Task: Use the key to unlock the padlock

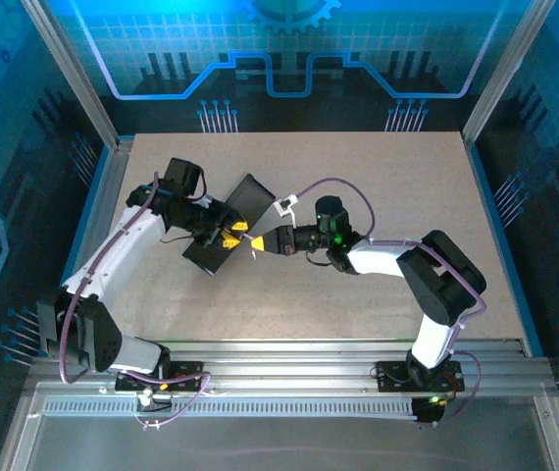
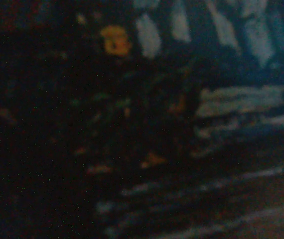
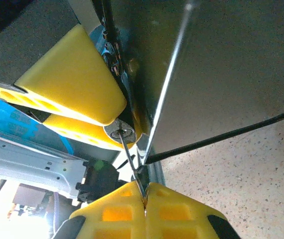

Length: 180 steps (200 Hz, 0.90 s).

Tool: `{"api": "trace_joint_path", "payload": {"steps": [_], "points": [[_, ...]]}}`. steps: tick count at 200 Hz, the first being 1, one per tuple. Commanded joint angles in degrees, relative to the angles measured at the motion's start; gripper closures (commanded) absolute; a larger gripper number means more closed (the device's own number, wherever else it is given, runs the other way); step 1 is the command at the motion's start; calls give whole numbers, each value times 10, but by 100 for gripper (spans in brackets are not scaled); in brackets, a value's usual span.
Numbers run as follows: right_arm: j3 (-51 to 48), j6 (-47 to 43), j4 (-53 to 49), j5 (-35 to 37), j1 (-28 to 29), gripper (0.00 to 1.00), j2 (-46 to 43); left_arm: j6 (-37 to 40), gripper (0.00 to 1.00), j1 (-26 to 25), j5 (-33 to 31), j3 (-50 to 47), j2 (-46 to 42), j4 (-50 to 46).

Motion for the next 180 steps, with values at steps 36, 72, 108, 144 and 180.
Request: {"api": "trace_joint_path", "payload": {"steps": [36,72,108,144,180], "points": [[38,6,71,-23,1,100,-6,41,100,-16,51,26,5,5],[60,-75,-33,-3,3,100,-40,52,100,-18,44,29,10,-12],[70,-158,-128,22,25,100,-80,22,100,-16,58,15,8,32],[64,-92,-25,-16,20,100,-44,39,100,-16,56,28,15,13],[66,-29,31,-34,0,100,-15,67,100,-16,46,37,14,-27]]}}
